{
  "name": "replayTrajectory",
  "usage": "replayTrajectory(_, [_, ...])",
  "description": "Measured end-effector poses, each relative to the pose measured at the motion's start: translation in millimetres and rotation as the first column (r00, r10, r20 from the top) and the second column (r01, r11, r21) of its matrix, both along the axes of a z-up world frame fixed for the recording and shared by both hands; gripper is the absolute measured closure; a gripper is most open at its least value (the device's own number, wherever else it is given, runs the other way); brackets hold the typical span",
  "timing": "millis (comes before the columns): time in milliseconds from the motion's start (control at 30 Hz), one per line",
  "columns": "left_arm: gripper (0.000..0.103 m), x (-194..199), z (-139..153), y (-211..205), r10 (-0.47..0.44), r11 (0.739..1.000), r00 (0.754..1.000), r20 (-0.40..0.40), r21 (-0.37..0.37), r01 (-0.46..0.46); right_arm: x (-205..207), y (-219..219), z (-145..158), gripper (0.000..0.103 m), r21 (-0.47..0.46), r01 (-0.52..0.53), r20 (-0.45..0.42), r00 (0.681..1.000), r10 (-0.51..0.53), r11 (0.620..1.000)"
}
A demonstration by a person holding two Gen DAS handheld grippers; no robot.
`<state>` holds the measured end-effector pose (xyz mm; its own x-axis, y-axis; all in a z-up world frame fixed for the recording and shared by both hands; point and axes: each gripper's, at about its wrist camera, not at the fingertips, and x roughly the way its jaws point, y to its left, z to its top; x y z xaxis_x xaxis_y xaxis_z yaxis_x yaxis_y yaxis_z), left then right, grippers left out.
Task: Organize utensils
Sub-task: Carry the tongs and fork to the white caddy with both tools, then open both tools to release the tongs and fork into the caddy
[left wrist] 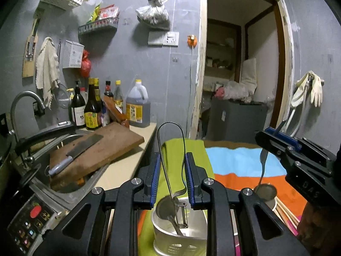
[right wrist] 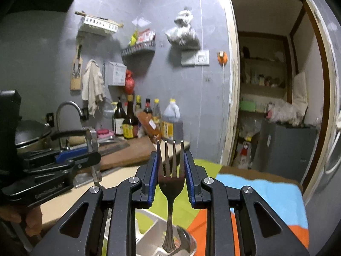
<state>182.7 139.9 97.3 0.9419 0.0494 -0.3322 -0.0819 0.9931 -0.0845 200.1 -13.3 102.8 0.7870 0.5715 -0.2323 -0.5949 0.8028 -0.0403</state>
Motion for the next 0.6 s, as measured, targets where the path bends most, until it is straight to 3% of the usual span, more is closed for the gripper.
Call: replayTrajectory(600, [0.083,3.6,-28.1,-6.6,-0.088,0.995,0.992,-0.095,-0.059,0.082,6.6,-10.2,-36.8,0.081,0.002,0.004,-0.139,0.99,-0.004,1.0])
